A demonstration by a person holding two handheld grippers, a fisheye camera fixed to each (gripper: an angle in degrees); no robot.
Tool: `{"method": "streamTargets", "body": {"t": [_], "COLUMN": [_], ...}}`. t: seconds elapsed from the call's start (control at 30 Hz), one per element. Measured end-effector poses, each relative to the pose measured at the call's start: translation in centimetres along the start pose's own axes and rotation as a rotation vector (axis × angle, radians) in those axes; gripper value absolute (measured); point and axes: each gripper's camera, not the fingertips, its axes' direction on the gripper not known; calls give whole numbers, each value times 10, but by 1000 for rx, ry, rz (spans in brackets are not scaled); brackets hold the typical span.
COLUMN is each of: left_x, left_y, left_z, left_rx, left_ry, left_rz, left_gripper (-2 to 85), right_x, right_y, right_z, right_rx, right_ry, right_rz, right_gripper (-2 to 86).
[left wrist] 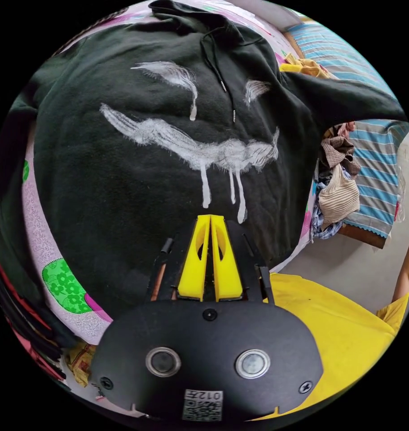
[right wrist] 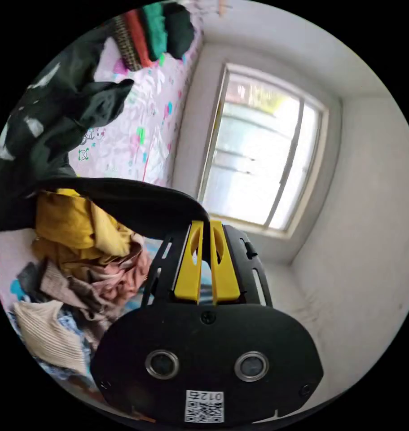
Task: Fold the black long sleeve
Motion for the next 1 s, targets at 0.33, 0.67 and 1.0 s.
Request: {"method": "streamTargets", "body": {"t": [0.33, 0.67, 1.0], "left_x": [-24, -78, -63], "left_y": [11, 41, -32], "left_z": [-9, -36, -95], "left_rx": [87, 207, 294], "left_ry": [105, 132, -78], "left_rz": [-69, -256, -177], "left_gripper": [5, 6, 12], "right_x": [-103, -190, -244], "right_y": [-169, -307, -162], "right_z": [-89, -129, 53], "right_rx": [395, 280, -110], "right_ry": [95, -558, -1505], "right_rz": [-163, 212, 765], "right_gripper": [52, 109, 30]}}
